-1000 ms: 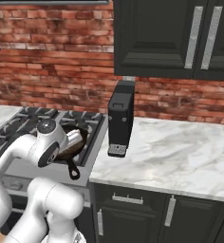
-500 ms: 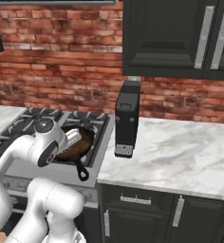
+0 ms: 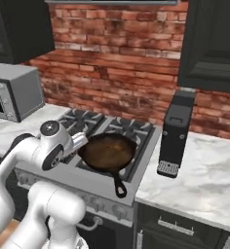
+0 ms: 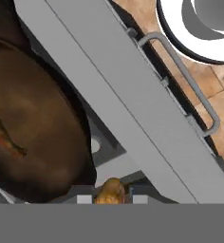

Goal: Take the chicken drumsticks from the pan and place one on each plate on the dining counter.

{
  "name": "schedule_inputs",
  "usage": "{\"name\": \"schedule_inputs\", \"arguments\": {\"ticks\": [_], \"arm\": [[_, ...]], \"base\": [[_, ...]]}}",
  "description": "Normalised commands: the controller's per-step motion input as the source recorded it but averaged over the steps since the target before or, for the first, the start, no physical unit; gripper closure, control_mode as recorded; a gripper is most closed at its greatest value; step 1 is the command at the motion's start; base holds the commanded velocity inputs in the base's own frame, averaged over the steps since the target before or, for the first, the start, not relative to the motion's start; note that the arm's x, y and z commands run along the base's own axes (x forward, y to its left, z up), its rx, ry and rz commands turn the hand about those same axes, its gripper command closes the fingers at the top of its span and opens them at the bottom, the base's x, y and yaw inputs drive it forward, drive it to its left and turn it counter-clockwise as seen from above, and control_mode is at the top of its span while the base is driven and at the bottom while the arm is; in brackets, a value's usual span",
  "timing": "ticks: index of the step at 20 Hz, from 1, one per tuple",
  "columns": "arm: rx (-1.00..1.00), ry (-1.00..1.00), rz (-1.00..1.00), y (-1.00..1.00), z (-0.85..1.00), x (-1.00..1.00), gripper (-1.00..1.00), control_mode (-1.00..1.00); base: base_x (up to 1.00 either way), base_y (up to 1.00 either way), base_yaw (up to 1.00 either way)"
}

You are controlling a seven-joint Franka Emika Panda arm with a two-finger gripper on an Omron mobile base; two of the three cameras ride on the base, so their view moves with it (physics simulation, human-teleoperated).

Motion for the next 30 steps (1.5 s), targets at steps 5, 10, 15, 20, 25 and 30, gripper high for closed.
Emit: {"name": "schedule_inputs", "arguments": {"ticks": [5,10,15,20,25,30], "arm": [[0.00,0.00,0.00,0.00,0.00,0.00,1.00,1.00],[0.00,0.00,0.00,0.00,0.00,0.00,1.00,1.00],[0.00,0.00,0.00,0.00,0.00,0.00,1.00,1.00],[0.00,0.00,0.00,0.00,0.00,0.00,1.00,1.00],[0.00,0.00,0.00,0.00,0.00,0.00,1.00,1.00],[0.00,0.00,0.00,0.00,0.00,0.00,1.00,1.00]], "base": [[-0.08,0.04,0.72],[-0.02,0.00,0.74],[0.00,0.06,0.76],[0.00,0.07,0.78],[0.00,0.05,0.76],[0.02,0.11,0.72]]}}
